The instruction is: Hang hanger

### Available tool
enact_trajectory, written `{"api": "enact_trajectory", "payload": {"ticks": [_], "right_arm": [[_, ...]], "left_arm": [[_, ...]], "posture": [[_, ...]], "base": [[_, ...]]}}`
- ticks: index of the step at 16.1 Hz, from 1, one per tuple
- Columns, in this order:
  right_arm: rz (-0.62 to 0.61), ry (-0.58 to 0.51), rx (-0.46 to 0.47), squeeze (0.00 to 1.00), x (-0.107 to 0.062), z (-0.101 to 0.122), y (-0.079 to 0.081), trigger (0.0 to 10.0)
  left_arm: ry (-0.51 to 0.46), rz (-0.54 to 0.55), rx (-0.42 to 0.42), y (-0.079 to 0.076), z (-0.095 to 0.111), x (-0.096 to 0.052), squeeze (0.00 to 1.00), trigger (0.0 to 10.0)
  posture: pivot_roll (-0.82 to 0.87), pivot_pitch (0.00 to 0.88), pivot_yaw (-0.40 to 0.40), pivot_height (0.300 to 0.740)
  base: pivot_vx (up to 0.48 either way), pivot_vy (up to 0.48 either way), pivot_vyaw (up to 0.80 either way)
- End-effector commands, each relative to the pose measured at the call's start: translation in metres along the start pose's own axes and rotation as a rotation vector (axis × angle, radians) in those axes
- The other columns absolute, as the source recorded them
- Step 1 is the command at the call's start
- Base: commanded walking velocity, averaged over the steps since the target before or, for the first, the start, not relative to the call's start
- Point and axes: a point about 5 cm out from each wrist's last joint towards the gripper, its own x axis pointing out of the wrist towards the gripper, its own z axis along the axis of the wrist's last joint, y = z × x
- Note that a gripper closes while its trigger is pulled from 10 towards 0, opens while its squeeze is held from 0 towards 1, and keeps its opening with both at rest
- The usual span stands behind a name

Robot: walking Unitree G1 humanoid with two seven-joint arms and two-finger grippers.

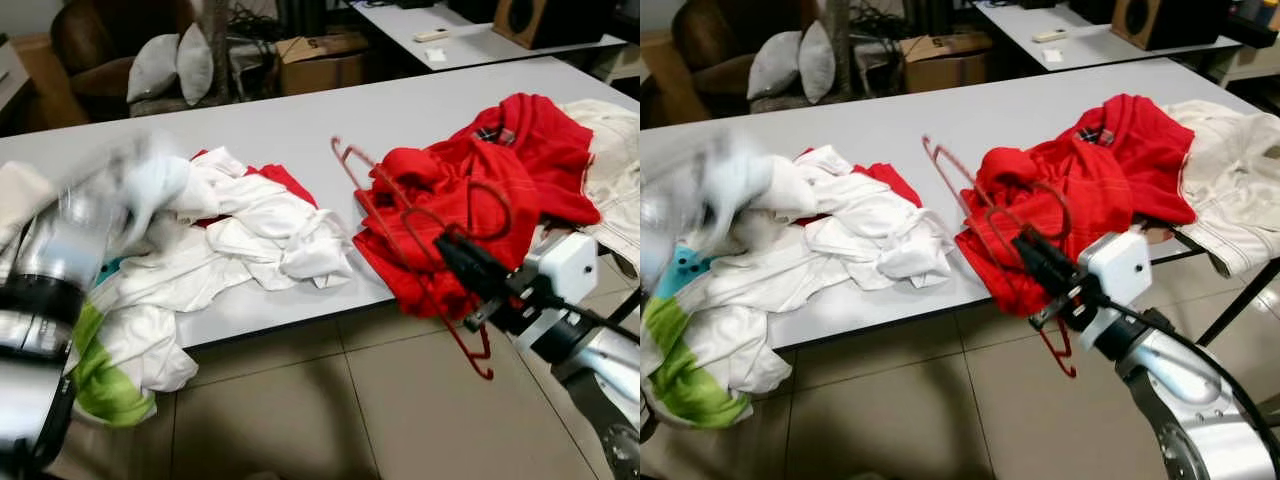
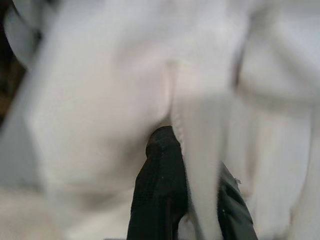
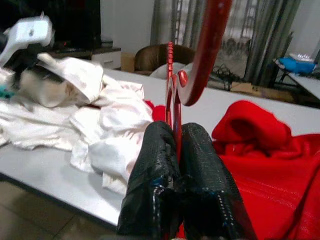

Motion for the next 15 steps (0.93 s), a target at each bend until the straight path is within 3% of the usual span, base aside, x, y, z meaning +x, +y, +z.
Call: {"api": "enact_trajectory", "payload": {"ticks": [1, 2, 3, 4, 5, 6, 8, 9, 10, 12, 15], "right_arm": [[0.012, 0.017, -0.003, 0.00, 0.001, -0.001, 0.001, 10.0], [0.017, 0.023, -0.003, 0.00, 0.002, -0.003, 0.000, 10.0], [0.020, 0.024, -0.005, 0.00, 0.004, -0.003, -0.001, 10.0], [0.012, 0.017, -0.016, 0.00, 0.008, -0.002, -0.005, 10.0], [0.012, 0.017, -0.016, 0.00, 0.008, -0.002, -0.005, 10.0], [-0.004, 0.008, -0.025, 0.00, 0.009, 0.000, -0.007, 10.0], [-0.012, 0.006, -0.025, 0.00, 0.009, -0.001, -0.007, 10.0], [-0.013, 0.007, -0.022, 0.00, 0.008, -0.001, -0.006, 10.0], [-0.011, 0.009, -0.018, 0.00, 0.008, -0.003, -0.003, 10.0], [-0.011, 0.010, -0.014, 0.00, 0.008, -0.004, -0.002, 10.0], [-0.009, 0.011, -0.012, 0.00, 0.008, -0.004, -0.002, 10.0]], "left_arm": [[-0.048, 0.031, -0.032, 0.012, 0.012, -0.007, 0.00, 0.0], [-0.202, -0.011, -0.113, 0.014, 0.044, -0.009, 0.00, 0.0], [-0.472, 0.061, -0.168, 0.030, 0.094, -0.019, 0.00, 0.0], [-0.999, 0.350, -0.261, 0.072, 0.168, -0.072, 0.00, 0.0], [-0.999, 0.350, -0.261, 0.072, 0.168, -0.072, 0.00, 0.0], [-1.359, 0.499, -0.587, 0.121, 0.192, -0.138, 0.00, 0.0], [-1.354, 0.505, -0.574, 0.127, 0.184, -0.143, 0.00, 0.0], [-1.190, 0.465, -0.492, 0.115, 0.173, -0.118, 0.00, 0.0], [-0.835, 0.322, -0.315, 0.073, 0.133, -0.055, 0.00, 0.0], [-0.608, 0.165, -0.235, 0.031, 0.091, -0.014, 0.00, 0.0], [-0.469, 0.061, -0.127, -0.001, 0.057, 0.003, 0.00, 0.0]], "posture": [[-0.10, 0.000, 0.100, 0.740], [-0.09, 0.000, 0.092, 0.740], [-0.08, 0.000, 0.083, 0.740], [-0.08, 0.000, 0.080, 0.740], [-0.08, 0.000, 0.080, 0.740], [-0.08, 0.000, 0.091, 0.740], [-0.09, 0.000, 0.095, 0.740], [-0.09, 0.000, 0.098, 0.740], [-0.09, 0.000, 0.100, 0.740], [-0.09, 0.000, 0.096, 0.740], [-0.09, 0.000, 0.087, 0.740]], "base": [[0.000, 0.000, 0.00], [0.000, 0.000, 0.00], [0.000, 0.000, 0.00], [0.000, 0.000, 0.00], [0.000, 0.000, 0.00], [0.000, 0.000, 0.00], [0.000, 0.000, 0.00], [0.000, 0.000, 0.00], [0.000, 0.000, 0.00], [0.000, 0.000, 0.00], [0.000, 0.000, 0.00]]}}
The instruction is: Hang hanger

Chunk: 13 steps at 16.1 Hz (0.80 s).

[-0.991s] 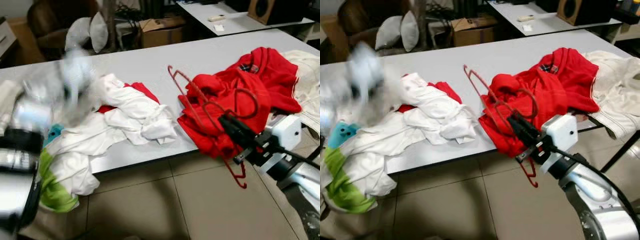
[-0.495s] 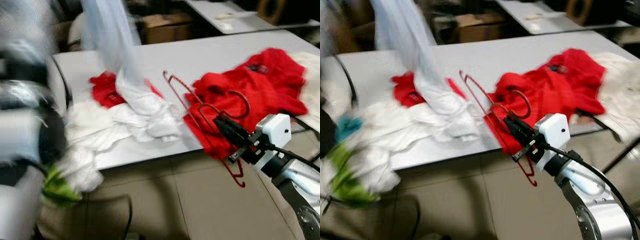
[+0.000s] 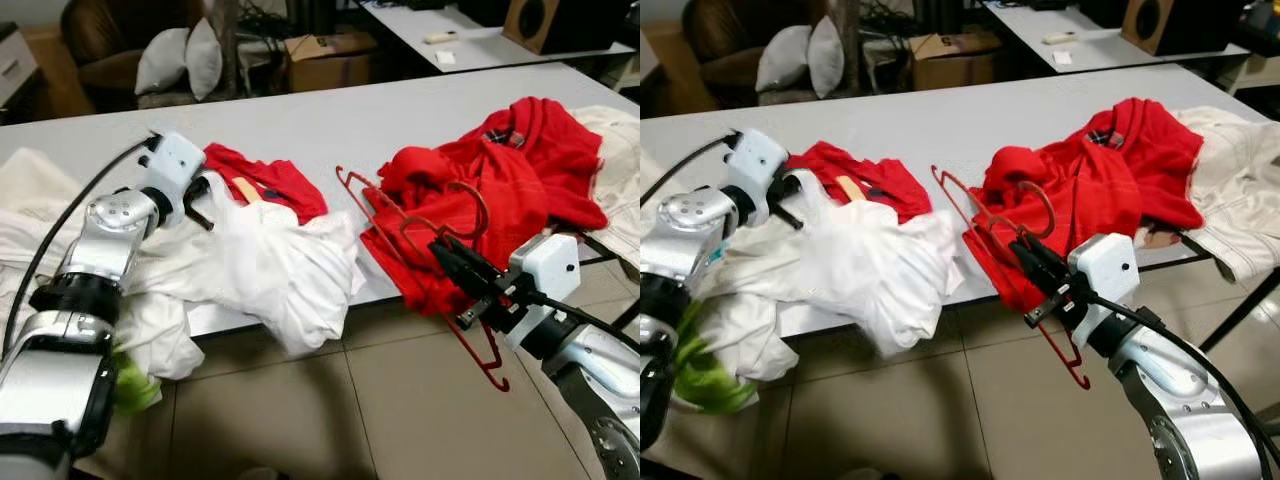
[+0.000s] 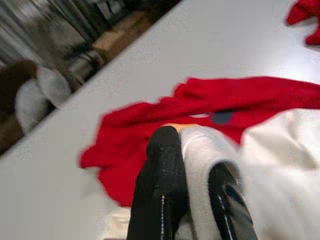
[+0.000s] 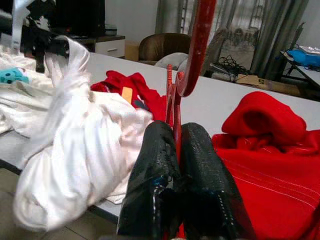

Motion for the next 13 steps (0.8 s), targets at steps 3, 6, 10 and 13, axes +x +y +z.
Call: {"api": "enact_trajectory", "payload": {"ticks": [3, 6, 10, 13], "right_arm": [[0.013, -0.010, -0.009, 0.00, 0.002, 0.002, 0.000, 10.0], [0.021, -0.007, -0.008, 0.00, 0.003, 0.001, 0.002, 10.0], [0.022, -0.001, -0.014, 0.00, 0.005, 0.000, 0.001, 10.0], [-0.015, -0.002, -0.017, 0.00, 0.005, 0.000, -0.003, 10.0]], "left_arm": [[-0.053, 0.042, 0.068, 0.010, 0.014, -0.006, 0.00, 0.0], [-0.066, 0.032, 0.074, 0.009, 0.017, -0.005, 0.00, 0.0], [-0.421, 0.150, -0.090, 0.023, 0.098, 0.005, 0.00, 0.0], [-0.143, 0.502, -0.004, 0.090, 0.077, -0.019, 0.00, 0.0]], "posture": [[-0.07, 0.000, 0.073, 0.740], [-0.07, 0.000, 0.074, 0.740], [-0.07, 0.000, 0.066, 0.740], [-0.08, 0.000, 0.088, 0.740]], "base": [[0.000, 0.000, 0.00], [0.000, 0.000, 0.00], [0.000, 0.000, 0.00], [0.000, 0.000, 0.00]]}}
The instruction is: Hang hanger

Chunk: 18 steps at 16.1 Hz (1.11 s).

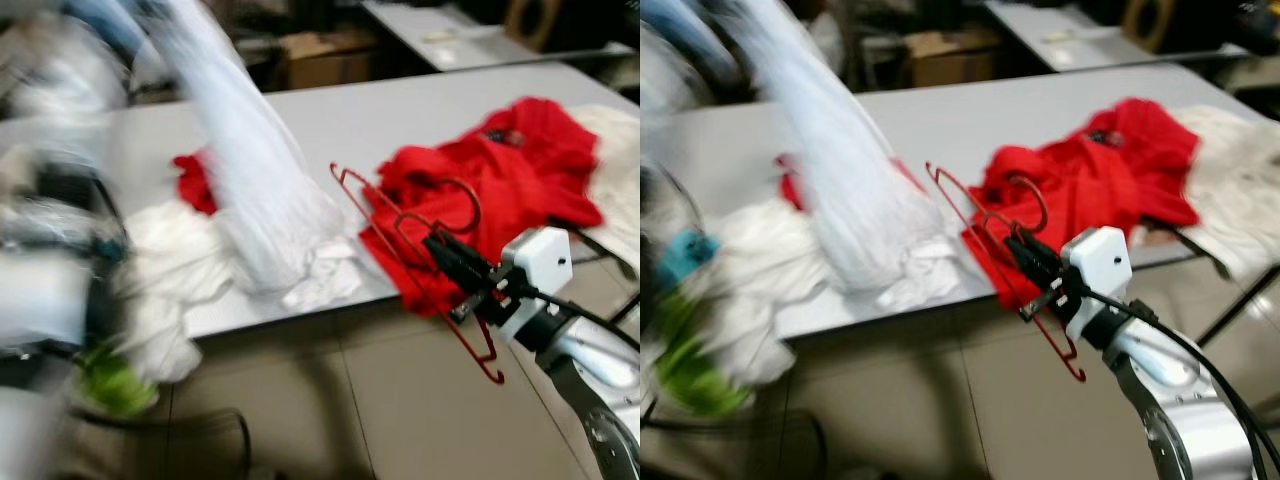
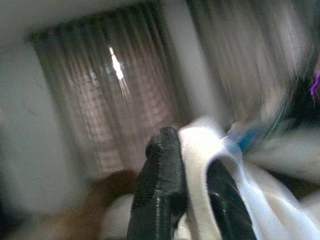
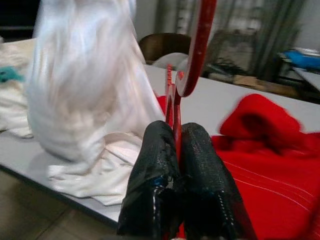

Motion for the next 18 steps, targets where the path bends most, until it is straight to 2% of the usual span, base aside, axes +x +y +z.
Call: {"api": "enact_trajectory", "payload": {"ticks": [1, 2, 3, 4, 6, 7, 9, 10, 11, 12, 14, 16, 17, 18], "right_arm": [[-0.016, 0.003, -0.001, 0.00, -0.002, -0.002, 0.000, 10.0], [-0.016, 0.010, -0.001, 0.00, -0.003, -0.003, 0.000, 10.0], [-0.017, 0.012, 0.001, 0.00, -0.003, -0.004, 0.000, 10.0], [-0.014, 0.011, 0.003, 0.00, -0.001, -0.004, 0.000, 10.0], [0.008, 0.013, 0.001, 0.00, 0.001, -0.003, 0.001, 10.0], [0.013, 0.013, -0.002, 0.00, 0.002, -0.003, 0.000, 10.0], [0.005, 0.006, -0.003, 0.00, 0.003, -0.003, -0.001, 10.0], [0.004, 0.005, -0.003, 0.00, 0.003, -0.003, -0.001, 10.0], [-0.029, -0.015, -0.008, 0.00, 0.004, -0.002, 0.000, 10.0], [-0.034, -0.020, -0.009, 0.00, 0.005, -0.001, 0.000, 10.0], [-0.067, -0.054, -0.002, 0.00, 0.007, 0.004, -0.003, 10.0], [-0.099, -0.089, 0.007, 0.00, 0.010, 0.008, -0.005, 10.0], [-0.111, -0.101, 0.012, 0.00, 0.012, 0.010, -0.006, 10.0], [-0.131, -0.125, 0.026, 0.00, 0.015, 0.013, -0.005, 10.0]], "left_arm": [[0.431, -0.212, 0.214, -0.025, -0.097, -0.038, 0.00, 0.0], [0.610, -0.360, 0.294, -0.035, -0.136, -0.068, 0.00, 0.0], [0.792, -0.506, 0.280, -0.049, -0.174, -0.105, 0.00, 0.0], [0.854, -0.604, 0.256, -0.056, -0.186, -0.121, 0.00, 0.0], [0.844, -0.647, 0.197, -0.058, -0.184, -0.122, 0.00, 0.0], [0.800, -0.642, 0.187, -0.056, -0.177, -0.116, 0.00, 0.0], [0.662, -0.567, 0.026, -0.061, -0.155, -0.099, 0.00, 0.0], [0.642, -0.562, -0.007, -0.063, -0.152, -0.098, 0.00, 0.0], [0.439, -0.486, -0.184, -0.079, -0.131, -0.086, 0.00, 0.0], [0.385, -0.472, -0.194, -0.080, -0.124, -0.082, 0.00, 0.0], [0.112, -0.404, -0.515, -0.092, -0.073, -0.060, 0.00, 0.0], [-0.033, -0.357, -0.709, -0.093, -0.040, -0.052, 0.00, 0.0], [-0.056, -0.366, -0.758, -0.094, -0.033, -0.051, 0.00, 0.0], [0.029, -0.414, -0.700, -0.105, -0.037, -0.057, 0.00, 10.0]], "posture": [[-0.08, 0.000, 0.091, 0.740], [-0.09, 0.000, 0.094, 0.740], [-0.08, 0.000, 0.087, 0.740], [-0.08, 0.000, 0.081, 0.740], [-0.07, 0.000, 0.070, 0.740], [-0.07, 0.000, 0.069, 0.740], [-0.07, 0.000, 0.074, 0.740], [-0.07, 0.000, 0.077, 0.740], [-0.08, 0.000, 0.087, 0.740], [-0.08, 0.000, 0.090, 0.740], [-0.08, 0.000, 0.089, 0.740], [-0.09, 0.000, 0.088, 0.740], [-0.09, 0.000, 0.088, 0.740], [-0.09, 0.000, 0.086, 0.740]], "base": [[0.000, 0.000, 0.00], [0.000, 0.000, 0.00], [0.000, 0.000, 0.00], [0.000, 0.000, 0.00], [0.000, 0.000, 0.00], [0.000, 0.000, 0.00], [0.000, 0.000, 0.00], [0.000, 0.000, 0.00], [0.000, 0.000, 0.00], [0.000, 0.000, 0.00], [0.000, 0.000, 0.00], [0.000, 0.000, 0.00], [0.000, 0.000, 0.00], [0.000, 0.000, 0.00]]}}
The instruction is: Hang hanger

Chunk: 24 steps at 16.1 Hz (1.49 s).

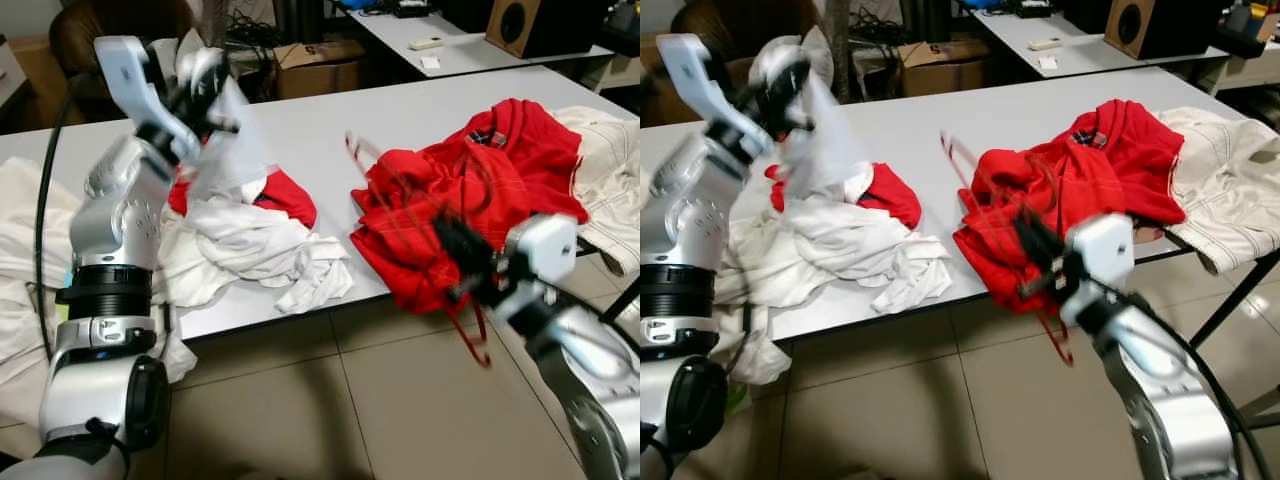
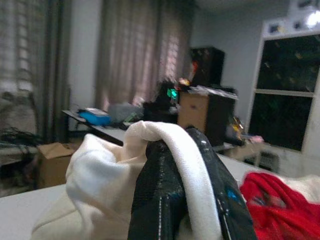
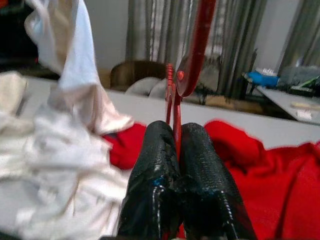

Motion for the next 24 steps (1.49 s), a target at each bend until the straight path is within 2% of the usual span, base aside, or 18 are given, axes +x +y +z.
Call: {"api": "enact_trajectory", "payload": {"ticks": [1, 4, 6, 8, 10, 12, 15, 16, 18, 19, 20, 21, 22, 23, 24], "right_arm": [[-0.026, -0.017, -0.001, 0.00, 0.002, 0.002, -0.002, 10.0], [-0.039, -0.036, 0.029, 0.00, 0.006, 0.003, 0.003, 10.0], [-0.043, -0.048, 0.036, 0.00, 0.008, 0.005, 0.005, 10.0], [-0.041, -0.077, 0.039, 0.00, 0.014, 0.013, 0.004, 10.0], [-0.044, -0.106, 0.042, 0.00, 0.019, 0.019, 0.002, 10.0], [-0.068, -0.097, 0.024, 0.00, 0.022, 0.013, -0.004, 10.0], [-0.110, -0.159, 0.021, 0.00, 0.021, 0.028, -0.010, 10.0], [-0.148, -0.187, 0.023, 0.00, 0.020, 0.034, -0.016, 10.0], [-0.164, -0.217, 0.022, 0.00, 0.018, 0.041, -0.019, 10.0], [-0.175, -0.230, 0.020, 0.00, 0.016, 0.044, -0.021, 10.0], [-0.194, -0.248, 0.025, 0.00, 0.012, 0.049, -0.024, 10.0], [-0.215, -0.258, 0.030, 0.00, 0.005, 0.052, -0.027, 10.0], [-0.219, -0.259, 0.031, 0.00, 0.003, 0.053, -0.028, 10.0], [-0.234, -0.265, 0.046, 0.00, -0.004, 0.055, -0.030, 10.0], [-0.238, -0.261, 0.057, 0.00, -0.008, 0.054, -0.031, 10.0]], "left_arm": [[0.121, 0.036, 0.081, 0.003, -0.019, -0.010, 0.00, 10.0], [0.176, 0.138, 0.138, 0.003, -0.038, -0.029, 0.00, 10.0], [0.191, 0.126, 0.123, -0.010, -0.043, -0.033, 0.00, 10.0], [0.156, 0.100, 0.104, -0.023, -0.036, -0.025, 0.00, 10.0], [0.133, 0.099, 0.113, -0.026, -0.030, -0.020, 0.00, 10.0], [0.152, 0.090, 0.109, -0.032, -0.035, -0.018, 0.00, 10.0], [0.114, 0.036, 0.072, -0.042, -0.024, -0.008, 0.00, 10.0], [0.030, -0.001, 0.046, -0.050, -0.001, 0.007, 0.00, 10.0], [-0.105, -0.070, -0.020, -0.063, 0.033, 0.020, 0.00, 10.0], [-0.184, -0.141, -0.096, -0.074, 0.051, 0.022, 0.00, 10.0], [-0.295, -0.315, -0.240, -0.093, 0.072, 0.017, 0.00, 10.0], [-0.356, -0.562, -0.368, -0.114, 0.076, -0.001, 0.00, 7.0], [-0.345, -0.616, -0.390, -0.118, 0.073, -0.006, 0.00, 7.0], [-0.147, -0.819, -0.409, -0.135, 0.040, -0.028, 0.00, 0.9], [0.046, -0.873, -0.374, -0.139, 0.007, -0.042, 0.00, 0.0]], "posture": [[-0.09, 0.000, 0.086, 0.740], [-0.10, 0.000, 0.095, 0.740], [-0.11, 0.000, 0.087, 0.740], [-0.11, 0.000, 0.076, 0.740], [-0.11, 0.000, 0.078, 0.740], [-0.12, 0.000, 0.098, 0.740], [-0.13, 0.000, 0.110, 0.740], [-0.13, 0.000, 0.105, 0.740], [-0.13, 0.000, 0.103, 0.740], [-0.13, 0.000, 0.096, 0.740], [-0.13, 0.000, 0.093, 0.740], [-0.12, 0.000, 0.086, 0.740], [-0.12, 0.000, 0.086, 0.740], [-0.13, 0.000, 0.087, 0.740], [-0.13, 0.000, 0.086, 0.740]], "base": [[0.000, 0.000, 0.00], [0.000, 0.000, 0.00], [0.000, 0.000, 0.00], [-0.337, 0.000, 0.00], [-0.394, 0.000, 0.00], [-0.339, 0.000, 0.00], [-0.332, 0.000, 0.00], [-0.315, 0.000, 0.00], [-0.148, 0.000, 0.00], [0.000, 0.000, 0.00], [0.000, 0.000, 0.00], [0.000, 0.000, 0.00], [0.000, 0.000, 0.00], [0.000, 0.000, 0.00], [0.000, 0.000, 0.00]]}}
